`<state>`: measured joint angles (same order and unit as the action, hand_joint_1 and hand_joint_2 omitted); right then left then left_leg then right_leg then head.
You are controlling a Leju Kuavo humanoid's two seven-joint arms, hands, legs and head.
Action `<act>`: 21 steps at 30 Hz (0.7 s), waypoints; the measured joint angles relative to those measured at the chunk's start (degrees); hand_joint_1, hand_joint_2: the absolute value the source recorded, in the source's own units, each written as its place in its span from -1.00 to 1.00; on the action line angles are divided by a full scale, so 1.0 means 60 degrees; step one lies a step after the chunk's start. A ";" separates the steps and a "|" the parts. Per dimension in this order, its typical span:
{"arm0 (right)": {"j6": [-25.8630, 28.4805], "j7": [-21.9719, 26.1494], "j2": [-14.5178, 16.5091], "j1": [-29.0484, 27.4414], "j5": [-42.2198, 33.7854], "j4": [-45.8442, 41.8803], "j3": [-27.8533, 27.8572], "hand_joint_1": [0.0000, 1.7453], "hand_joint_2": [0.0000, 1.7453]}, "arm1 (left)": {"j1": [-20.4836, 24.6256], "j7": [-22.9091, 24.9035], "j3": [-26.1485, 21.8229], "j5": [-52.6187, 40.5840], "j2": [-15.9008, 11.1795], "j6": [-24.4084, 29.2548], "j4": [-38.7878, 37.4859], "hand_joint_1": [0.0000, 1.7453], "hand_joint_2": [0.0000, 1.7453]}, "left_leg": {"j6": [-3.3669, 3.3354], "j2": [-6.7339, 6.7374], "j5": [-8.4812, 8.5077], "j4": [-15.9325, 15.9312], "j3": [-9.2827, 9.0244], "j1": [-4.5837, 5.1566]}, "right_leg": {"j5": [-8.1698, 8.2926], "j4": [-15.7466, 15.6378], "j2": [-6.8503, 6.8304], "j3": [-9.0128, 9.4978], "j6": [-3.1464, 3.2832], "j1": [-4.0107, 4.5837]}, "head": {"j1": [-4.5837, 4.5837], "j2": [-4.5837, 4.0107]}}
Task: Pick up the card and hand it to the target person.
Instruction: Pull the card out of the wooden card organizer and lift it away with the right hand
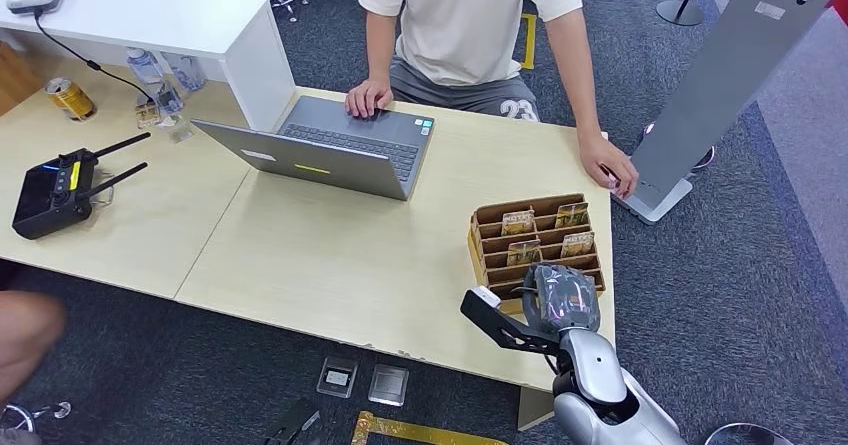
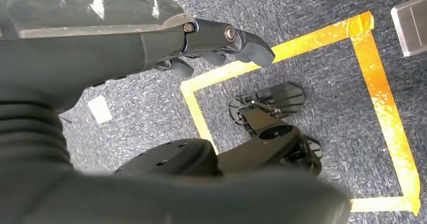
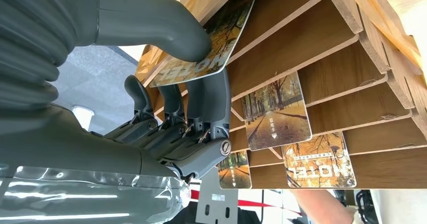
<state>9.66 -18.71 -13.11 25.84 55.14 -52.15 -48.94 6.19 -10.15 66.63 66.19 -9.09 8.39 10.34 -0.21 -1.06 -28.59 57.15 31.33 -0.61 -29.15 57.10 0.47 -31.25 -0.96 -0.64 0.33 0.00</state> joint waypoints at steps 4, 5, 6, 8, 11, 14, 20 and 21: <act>-0.0005 0.0002 0.0000 0.0003 -0.0021 0.0000 -0.0001 0.56 1.00 | 0.0000 0.0118 0.0005 -0.0066 -0.0027 -0.0054 0.0000 -1.00 1.00 | 0.0000 0.0000 0.0000 0.0000 0.0000 0.0000 | 0.0000 0.0000 0.0000 0.0000 0.0000 0.0000 | 0.0000 0.0000; -0.0005 0.0004 0.0000 0.0004 -0.0020 0.0000 -0.0003 0.56 1.00 | 0.0000 0.0134 0.0005 -0.0045 -0.0033 -0.0053 0.0000 -1.00 1.00 | 0.0000 0.0000 0.0000 0.0000 0.0001 0.0000 | 0.0000 0.0000 0.0000 0.0001 0.0000 0.0000 | 0.0000 0.0000; -0.0005 0.0007 0.0000 0.0006 -0.0019 0.0000 -0.0005 0.56 1.00 | -0.0001 0.0146 0.0000 -0.0006 -0.0039 -0.0052 0.0000 -1.00 1.00 | 0.0000 0.0000 0.0000 0.0000 0.0001 0.0000 | 0.0000 0.0000 0.0000 0.0001 0.0000 0.0000 | -0.0001 0.0000; -0.0004 0.0015 0.0000 0.0014 -0.0018 -0.0001 -0.0013 0.56 1.00 | -0.0002 0.0175 -0.0016 0.0107 -0.0053 -0.0049 0.0000 -1.00 1.00 | 0.0000 0.0000 0.0000 0.0000 0.0001 0.0000 | 0.0000 0.0000 0.0000 0.0001 0.0000 0.0000 | -0.0001 0.0000; -0.0004 -0.0014 -0.0007 0.0029 -0.0057 -0.0063 -0.0016 0.56 1.00 | -0.0005 0.0239 -0.0033 0.0222 -0.0070 -0.0036 0.0000 -1.00 1.00 | 0.0000 0.0000 0.0000 0.0000 0.0001 0.0000 | 0.0000 0.0001 0.0000 0.0001 0.0000 0.0000 | -0.0001 0.0000; -0.0048 -0.0186 -0.0072 0.0064 -0.0156 -0.0351 0.0021 0.56 1.00 | -0.0010 0.0259 -0.0042 0.0270 -0.0076 -0.0021 0.0000 -1.00 1.00 | 0.0000 0.0000 0.0000 0.0000 0.0002 0.0000 | 0.0000 0.0001 0.0000 0.0001 0.0000 0.0000 | -0.0001 0.0000; -0.0218 -0.0670 -0.0443 0.0258 -0.0380 -0.1828 0.0359 0.56 1.00 | -0.0026 0.0260 -0.0067 0.0300 -0.0100 0.0002 -0.0002 -1.00 1.00 | 0.0000 0.0002 0.0000 0.0000 0.0000 0.0000 | 0.0001 0.0002 0.0000 0.0000 0.0000 0.0000 | -0.0001 0.0000; -0.0250 -0.0721 -0.0512 0.0331 -0.0427 -0.2164 0.0450 0.56 1.00 | -0.0029 0.0260 -0.0077 0.0310 -0.0106 0.0010 -0.0003 -1.00 1.00 | 0.0000 0.0002 0.0001 0.0001 -0.0001 0.0000 | 0.0001 0.0002 0.0000 0.0000 0.0000 0.0000 | 0.0000 0.0000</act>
<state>8.16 -23.04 -16.19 27.82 52.58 -65.13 -46.24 6.01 -8.59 66.16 68.05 -9.73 8.45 10.32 -0.21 -1.05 -28.58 57.15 31.33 -0.60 -29.14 57.11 0.47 -31.25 -0.96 -0.64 0.33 0.00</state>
